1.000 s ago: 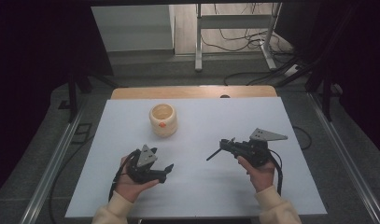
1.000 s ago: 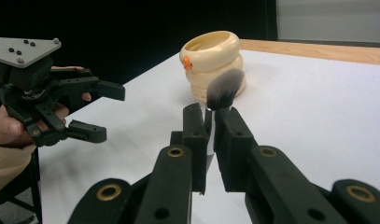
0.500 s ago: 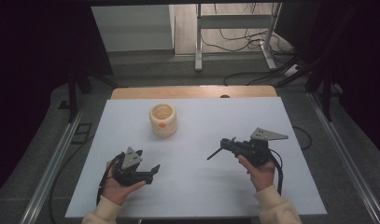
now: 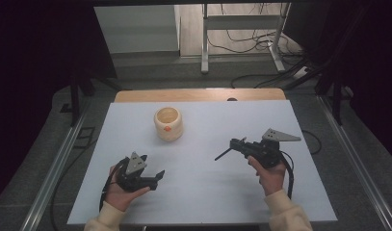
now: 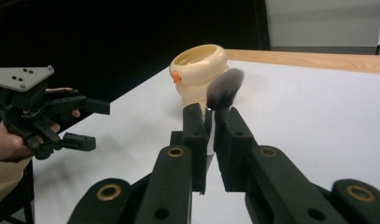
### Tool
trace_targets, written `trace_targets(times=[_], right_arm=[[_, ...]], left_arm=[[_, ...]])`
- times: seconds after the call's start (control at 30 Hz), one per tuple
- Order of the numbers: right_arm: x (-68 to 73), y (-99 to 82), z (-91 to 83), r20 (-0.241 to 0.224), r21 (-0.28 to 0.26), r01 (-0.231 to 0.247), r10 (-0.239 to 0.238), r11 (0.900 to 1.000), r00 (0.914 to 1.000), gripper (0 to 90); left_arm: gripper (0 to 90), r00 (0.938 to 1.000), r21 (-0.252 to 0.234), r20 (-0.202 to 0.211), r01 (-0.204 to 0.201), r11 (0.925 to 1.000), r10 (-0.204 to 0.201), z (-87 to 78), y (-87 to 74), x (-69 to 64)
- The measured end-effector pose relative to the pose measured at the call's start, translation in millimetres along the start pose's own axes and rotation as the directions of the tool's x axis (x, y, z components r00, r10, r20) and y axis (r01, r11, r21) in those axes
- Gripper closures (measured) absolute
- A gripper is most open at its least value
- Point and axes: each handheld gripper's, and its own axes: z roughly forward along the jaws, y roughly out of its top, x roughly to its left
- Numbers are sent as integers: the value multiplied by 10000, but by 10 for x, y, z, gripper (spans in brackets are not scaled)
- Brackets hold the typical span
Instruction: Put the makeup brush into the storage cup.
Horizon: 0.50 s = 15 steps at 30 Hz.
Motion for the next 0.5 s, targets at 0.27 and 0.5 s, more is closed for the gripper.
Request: trace_targets(times=[0.27, 0.5], right_arm=[[-17, 71, 26, -4, -86, 1, -1, 10000, 10000, 825], [-28, 145, 45, -33, -239, -42, 41, 9997, 10000, 825]], left_arm=[[158, 10000, 35, -5, 11, 10000, -11, 4, -7, 7], [158, 10000, 76, 4, 15, 10000, -15, 12, -12, 12]])
